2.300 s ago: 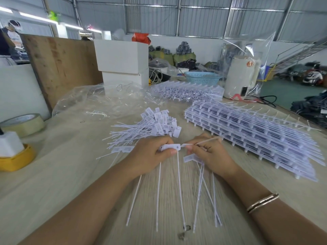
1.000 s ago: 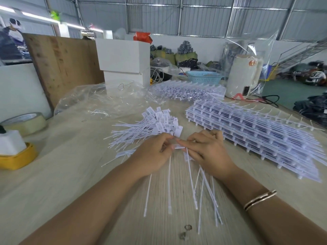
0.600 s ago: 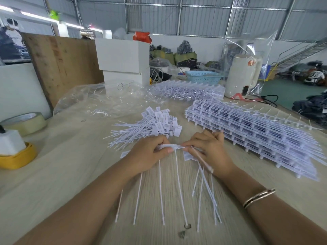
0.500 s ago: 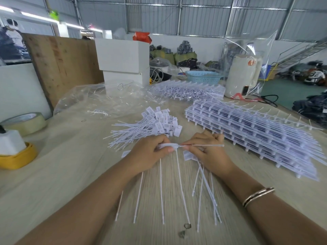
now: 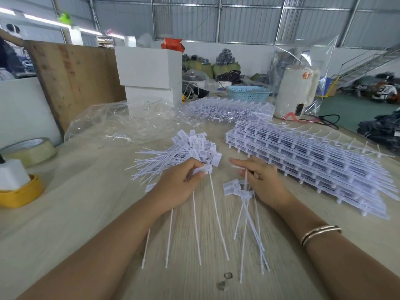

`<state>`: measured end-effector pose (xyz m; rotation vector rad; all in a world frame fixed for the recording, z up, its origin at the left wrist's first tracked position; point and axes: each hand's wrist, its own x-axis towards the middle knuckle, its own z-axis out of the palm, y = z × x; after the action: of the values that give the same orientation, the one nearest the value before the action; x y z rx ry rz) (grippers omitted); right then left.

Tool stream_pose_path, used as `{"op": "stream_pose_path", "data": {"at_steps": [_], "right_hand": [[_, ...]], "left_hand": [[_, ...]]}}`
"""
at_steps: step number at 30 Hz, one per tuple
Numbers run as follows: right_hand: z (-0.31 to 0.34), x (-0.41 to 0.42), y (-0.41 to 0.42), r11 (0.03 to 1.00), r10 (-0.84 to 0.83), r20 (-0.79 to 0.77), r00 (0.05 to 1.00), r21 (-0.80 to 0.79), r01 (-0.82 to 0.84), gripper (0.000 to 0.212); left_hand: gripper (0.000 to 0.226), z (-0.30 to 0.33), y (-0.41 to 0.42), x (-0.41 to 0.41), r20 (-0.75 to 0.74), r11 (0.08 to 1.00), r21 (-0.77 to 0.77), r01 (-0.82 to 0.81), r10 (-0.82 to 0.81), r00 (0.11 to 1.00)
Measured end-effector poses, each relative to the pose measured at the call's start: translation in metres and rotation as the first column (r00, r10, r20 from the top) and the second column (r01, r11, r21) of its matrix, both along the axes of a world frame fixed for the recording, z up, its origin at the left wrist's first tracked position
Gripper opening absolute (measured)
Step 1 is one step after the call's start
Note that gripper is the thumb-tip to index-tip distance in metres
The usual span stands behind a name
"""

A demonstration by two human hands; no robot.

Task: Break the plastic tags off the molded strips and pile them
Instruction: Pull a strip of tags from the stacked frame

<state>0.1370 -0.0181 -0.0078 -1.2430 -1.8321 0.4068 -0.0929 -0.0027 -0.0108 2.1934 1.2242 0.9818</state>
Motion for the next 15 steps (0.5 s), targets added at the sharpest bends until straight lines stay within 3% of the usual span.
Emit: {"op": "stream_pose_path", "data": {"at_steps": [5,8,11,15], "right_hand": [[0.001,0.003,0.000,0.992,0.049,-0.030,0.998,-0.118,-0.052,0.048],[0.001,0.000,0.000,0.975,0.074,-0.099,0.992,-0.202,-0.093,0.049],[0.005,-0.002,-0.005,0.975,0.103,-0.186,0.977,-0.177,-0.136,0.041],[0.002,-0.008,-0.009,0.998,0.045,0.197,0.979,0.023,-0.051,0.047]], "left_hand": [[0.031,-0.004,0.001,0.002,-0.061,0.998,0.051,-0.045,0.048,0.997],[0.031,-0.003,0.001,0.003,-0.070,0.992,0.118,-0.045,0.054,0.996],[0.029,-0.002,0.000,0.005,-0.043,0.988,0.147,-0.051,0.058,0.997],[0.028,-0.001,-0.002,0.014,-0.011,0.989,0.141,-0.038,0.040,0.999]]}}
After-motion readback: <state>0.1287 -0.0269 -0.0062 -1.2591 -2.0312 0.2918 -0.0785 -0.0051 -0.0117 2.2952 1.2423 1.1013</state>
